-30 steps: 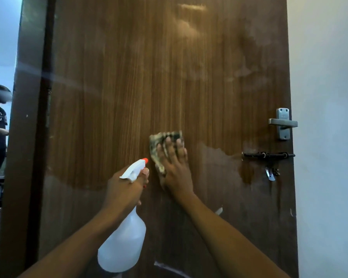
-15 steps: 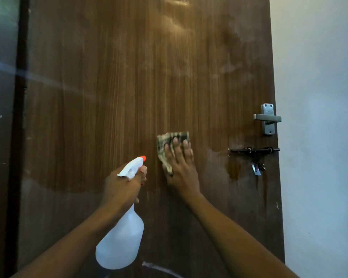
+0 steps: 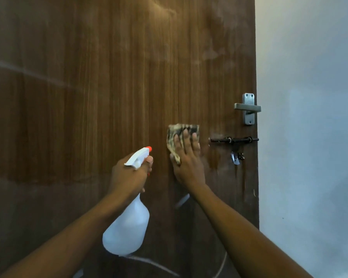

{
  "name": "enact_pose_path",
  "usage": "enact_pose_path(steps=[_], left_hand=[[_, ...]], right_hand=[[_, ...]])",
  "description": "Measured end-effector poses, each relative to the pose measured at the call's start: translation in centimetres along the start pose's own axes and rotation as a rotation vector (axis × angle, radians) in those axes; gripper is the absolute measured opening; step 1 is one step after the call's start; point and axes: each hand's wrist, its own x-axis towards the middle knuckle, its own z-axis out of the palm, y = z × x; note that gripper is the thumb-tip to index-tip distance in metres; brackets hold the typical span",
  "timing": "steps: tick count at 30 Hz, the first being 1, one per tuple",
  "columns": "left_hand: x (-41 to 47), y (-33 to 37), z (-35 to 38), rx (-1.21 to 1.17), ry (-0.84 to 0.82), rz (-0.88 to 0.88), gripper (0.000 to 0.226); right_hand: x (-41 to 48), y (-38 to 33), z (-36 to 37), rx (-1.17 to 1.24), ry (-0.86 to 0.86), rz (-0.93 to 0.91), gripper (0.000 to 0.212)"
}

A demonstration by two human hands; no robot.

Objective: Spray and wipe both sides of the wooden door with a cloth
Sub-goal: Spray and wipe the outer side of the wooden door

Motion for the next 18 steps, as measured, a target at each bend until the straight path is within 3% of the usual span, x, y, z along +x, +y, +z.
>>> enact_pose_path(steps=[3, 6, 10, 15, 18], left_hand=[[-0.4, 0.0, 1.1, -0.013, -0.021, 0.005, 0.030], [-0.6, -0.3, 2.0, -0.005, -0.028, -0.001, 0.036], [-0.5, -0.7, 3.0, 0.002, -0.032, -0.041, 0.042], [-0.8, -1.1, 4.7, 0.012, -0.060, -0.059, 0.046], [-0.9, -1.2, 5.2, -0.039, -0.066, -0.076, 0.047]], right_hand=[[-4.6, 3.5, 0.2, -0.028, -0.056, -0.091, 0.076], [-6.3, 6.4, -1.2, 0.035, -0.060, 0.112, 0.084], [-4.2, 5.2, -1.8, 0.129, -0.050, 0.321, 0.062], [-6.8, 7.7, -1.5, 0.071, -0.094, 0.067, 0.085], [-8.3, 10.1, -2.8, 0.060, -0.093, 0.172, 0.088]])
